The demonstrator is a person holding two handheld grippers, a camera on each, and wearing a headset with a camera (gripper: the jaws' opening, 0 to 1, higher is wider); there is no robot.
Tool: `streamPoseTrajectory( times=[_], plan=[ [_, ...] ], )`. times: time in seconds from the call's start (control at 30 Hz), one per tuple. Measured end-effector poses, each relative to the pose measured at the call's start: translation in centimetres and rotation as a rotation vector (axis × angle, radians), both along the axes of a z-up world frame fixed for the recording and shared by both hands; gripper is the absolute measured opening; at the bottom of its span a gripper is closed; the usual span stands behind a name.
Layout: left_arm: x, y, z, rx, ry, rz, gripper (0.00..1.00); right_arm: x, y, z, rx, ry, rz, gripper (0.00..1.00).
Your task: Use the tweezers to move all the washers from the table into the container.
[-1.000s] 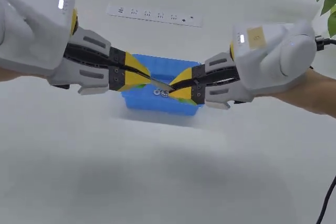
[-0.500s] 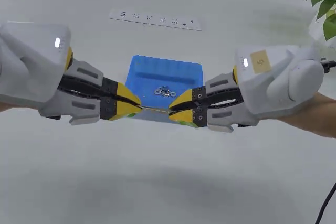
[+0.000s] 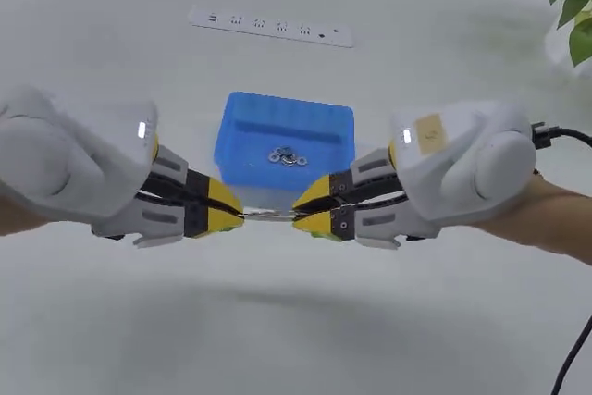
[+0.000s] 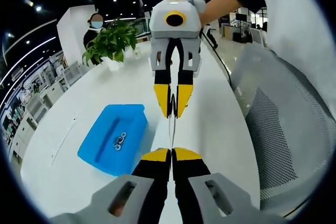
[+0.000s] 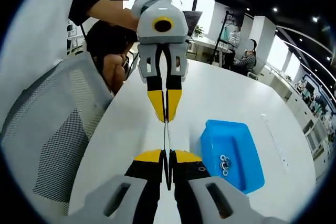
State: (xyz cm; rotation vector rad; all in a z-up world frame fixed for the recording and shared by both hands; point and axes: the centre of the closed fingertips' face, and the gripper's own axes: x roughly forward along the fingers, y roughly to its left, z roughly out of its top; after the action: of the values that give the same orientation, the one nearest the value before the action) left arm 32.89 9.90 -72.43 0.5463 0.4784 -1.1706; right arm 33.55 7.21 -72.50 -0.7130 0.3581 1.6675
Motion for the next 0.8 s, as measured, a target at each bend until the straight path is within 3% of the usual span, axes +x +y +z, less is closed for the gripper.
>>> streamPoseTrajectory(
  times=[0.2, 0.3, 0.53, 0.8],
  plan=[
    [1.4, -0.4, -3.7, 0.061, 0.061, -0.01, 0.05, 1.2, -0.4, -3.4, -0.074, 0.007, -0.054, 0.08],
    [1.8, -0.5, -4.8, 0.073, 0.081, -0.005, 0.05, 1.6, -0.5, -4.6, -0.097, 0.028, -0.075, 0.08],
    [2.5, 0.1, -6.4, 0.097, 0.118, 0.009, 0.05, 2.3, -0.1, -6.3, -0.127, 0.054, -0.093, 0.08],
    [2.2, 0.5, -7.4, 0.122, 0.142, 0.009, 0.05, 2.1, 0.2, -7.3, -0.15, 0.069, -0.085, 0.09]
  ],
)
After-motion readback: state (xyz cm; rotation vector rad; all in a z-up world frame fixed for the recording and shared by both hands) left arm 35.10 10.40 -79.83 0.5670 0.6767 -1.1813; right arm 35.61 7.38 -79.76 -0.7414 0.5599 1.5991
